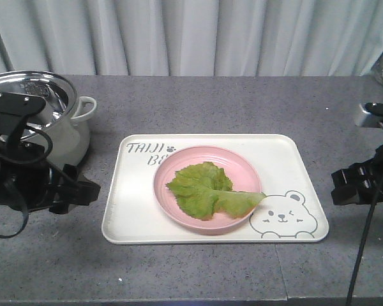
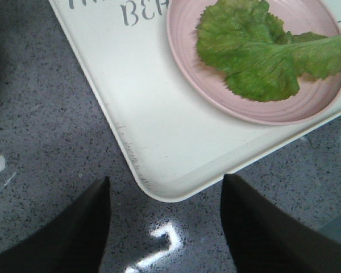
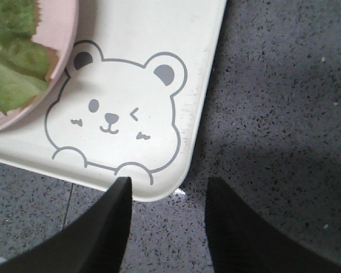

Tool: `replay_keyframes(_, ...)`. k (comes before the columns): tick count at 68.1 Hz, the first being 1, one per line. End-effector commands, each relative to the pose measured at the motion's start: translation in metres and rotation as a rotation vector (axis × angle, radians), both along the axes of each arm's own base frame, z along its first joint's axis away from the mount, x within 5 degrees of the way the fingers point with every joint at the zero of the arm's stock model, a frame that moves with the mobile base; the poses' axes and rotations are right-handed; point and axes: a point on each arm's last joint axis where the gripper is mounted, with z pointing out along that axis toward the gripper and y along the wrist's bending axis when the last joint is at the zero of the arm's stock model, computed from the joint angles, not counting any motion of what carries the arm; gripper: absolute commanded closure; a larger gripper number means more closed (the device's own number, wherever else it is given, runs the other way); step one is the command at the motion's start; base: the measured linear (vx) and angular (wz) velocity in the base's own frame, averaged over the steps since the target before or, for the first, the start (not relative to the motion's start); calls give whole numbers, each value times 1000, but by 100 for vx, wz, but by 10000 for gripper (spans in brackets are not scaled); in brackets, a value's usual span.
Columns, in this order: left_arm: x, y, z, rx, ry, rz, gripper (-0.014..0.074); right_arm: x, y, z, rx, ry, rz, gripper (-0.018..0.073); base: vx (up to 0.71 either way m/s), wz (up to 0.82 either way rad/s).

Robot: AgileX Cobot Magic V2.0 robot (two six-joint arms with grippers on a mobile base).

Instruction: Transfer vegetables to tray and serve

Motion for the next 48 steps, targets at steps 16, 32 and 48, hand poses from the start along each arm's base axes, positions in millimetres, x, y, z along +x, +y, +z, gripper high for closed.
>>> replay_keyframes(16,28,-9,-13,-7,-25,39,188,23,-2,-13,15,-26,-13,247,0,0)
replay_keyframes(32,42,-8,-36,17,117,64,188,34,0,-30,15,5,10,247,0,0)
replay_keyframes(48,71,-16,-35,15,173,62,188,44,-1,-45,18,7,4,247,0,0)
